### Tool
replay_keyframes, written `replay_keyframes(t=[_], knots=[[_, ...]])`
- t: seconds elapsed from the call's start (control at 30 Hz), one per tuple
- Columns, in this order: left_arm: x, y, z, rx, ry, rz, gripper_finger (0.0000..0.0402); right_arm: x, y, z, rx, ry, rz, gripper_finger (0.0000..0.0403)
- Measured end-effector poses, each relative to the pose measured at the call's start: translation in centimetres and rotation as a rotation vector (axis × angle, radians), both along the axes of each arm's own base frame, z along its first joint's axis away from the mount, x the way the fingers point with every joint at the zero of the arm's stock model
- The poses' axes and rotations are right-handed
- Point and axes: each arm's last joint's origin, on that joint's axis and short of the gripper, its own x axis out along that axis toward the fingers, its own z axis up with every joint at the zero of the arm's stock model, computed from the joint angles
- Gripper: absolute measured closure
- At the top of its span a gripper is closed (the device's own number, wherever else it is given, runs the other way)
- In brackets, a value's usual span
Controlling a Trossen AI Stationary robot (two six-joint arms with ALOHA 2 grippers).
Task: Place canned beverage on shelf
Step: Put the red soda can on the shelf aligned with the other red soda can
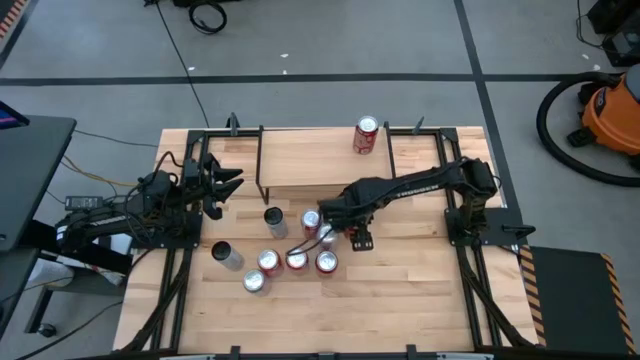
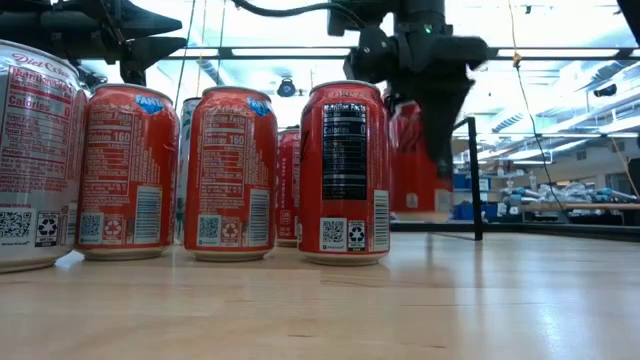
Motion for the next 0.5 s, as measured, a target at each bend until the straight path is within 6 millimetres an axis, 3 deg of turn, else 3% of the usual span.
replay_keyframes(t=[0.5], knots=[[0.0,0.0,0.0,-0.005,-0.002,-0.002,0.0246,0.8,-4.1,10.2,-0.061,-0.214,-0.202,0.0082]])
